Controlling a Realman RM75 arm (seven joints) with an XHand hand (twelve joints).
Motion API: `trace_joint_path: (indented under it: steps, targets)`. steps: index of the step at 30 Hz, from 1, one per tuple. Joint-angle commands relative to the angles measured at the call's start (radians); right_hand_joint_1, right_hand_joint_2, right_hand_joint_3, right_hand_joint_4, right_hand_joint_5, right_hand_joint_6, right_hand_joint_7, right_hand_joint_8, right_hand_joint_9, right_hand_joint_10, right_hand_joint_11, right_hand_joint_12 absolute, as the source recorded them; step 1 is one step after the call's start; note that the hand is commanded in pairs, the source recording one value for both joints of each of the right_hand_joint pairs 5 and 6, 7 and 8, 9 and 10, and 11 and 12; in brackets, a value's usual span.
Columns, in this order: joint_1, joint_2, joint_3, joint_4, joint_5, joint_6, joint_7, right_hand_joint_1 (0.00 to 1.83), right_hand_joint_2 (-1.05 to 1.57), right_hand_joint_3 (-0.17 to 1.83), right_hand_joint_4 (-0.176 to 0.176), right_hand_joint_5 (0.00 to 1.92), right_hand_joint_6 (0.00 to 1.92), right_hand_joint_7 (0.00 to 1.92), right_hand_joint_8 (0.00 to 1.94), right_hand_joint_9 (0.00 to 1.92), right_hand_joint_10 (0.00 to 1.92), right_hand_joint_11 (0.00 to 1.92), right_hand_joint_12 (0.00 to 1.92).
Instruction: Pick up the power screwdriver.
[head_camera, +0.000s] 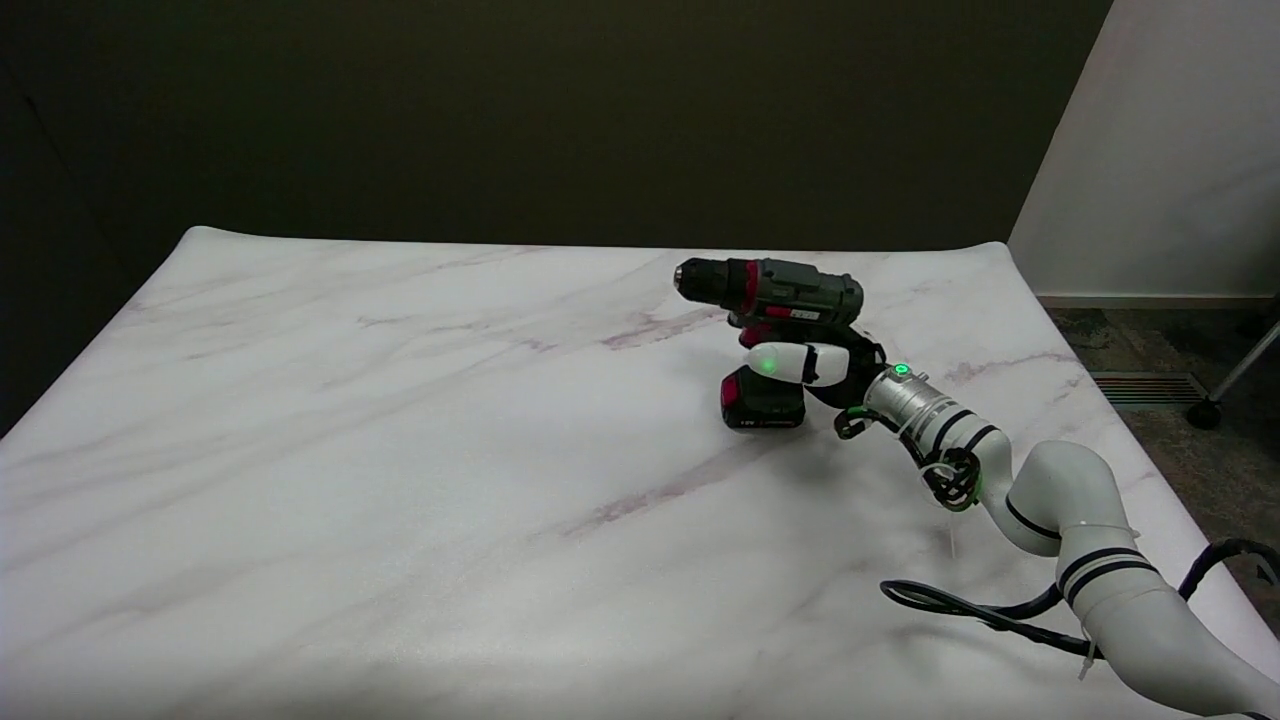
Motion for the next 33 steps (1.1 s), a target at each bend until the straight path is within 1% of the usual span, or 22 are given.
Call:
trace_joint_path:
  steps: [1,2,9,10,11,13,15,21,33]
  targets:
    - [0.000,0.001,-0.004,-0.008,-0.002,0.021,0.000,1.29,0.19,0.45,-0.056,0.12,0.12,0.50,0.50,0.34,0.34,0.46,0.46]
    - [0.000,0.001,-0.001,-0.008,-0.002,0.022,0.000,1.30,0.23,0.45,-0.055,0.12,0.12,0.52,0.52,0.39,0.39,0.50,0.50]
    - [0.004,0.001,0.000,-0.006,-0.002,0.058,0.000,1.30,0.27,0.43,-0.055,0.11,0.11,0.54,0.54,0.44,0.44,0.56,0.56]
    - [0.004,0.001,0.000,-0.003,-0.002,0.065,0.000,1.21,0.75,0.39,-0.055,0.15,0.15,1.07,1.07,1.01,1.01,1.08,1.08]
    - [0.004,0.002,0.000,-0.003,-0.002,0.067,0.000,1.06,1.52,0.32,-0.055,0.22,0.22,1.92,1.92,1.92,1.92,1.92,1.92]
    - [0.006,0.002,0.003,-0.001,-0.002,0.067,0.000,1.07,1.57,0.31,-0.055,0.27,0.27,1.92,1.92,1.92,1.92,1.92,1.92]
    - [0.006,0.002,0.005,-0.001,-0.002,0.072,0.000,1.11,1.57,0.30,-0.055,0.33,0.33,1.92,1.92,1.92,1.92,1.92,1.92]
    - [0.006,0.001,0.006,0.001,0.001,0.083,0.000,1.13,1.57,0.31,-0.057,0.49,0.49,1.92,1.92,1.92,1.92,1.92,1.92]
    - [0.006,-0.002,0.006,0.000,0.006,0.085,0.000,1.14,1.57,0.31,-0.048,0.53,0.53,1.92,1.92,1.92,1.92,1.92,1.92]
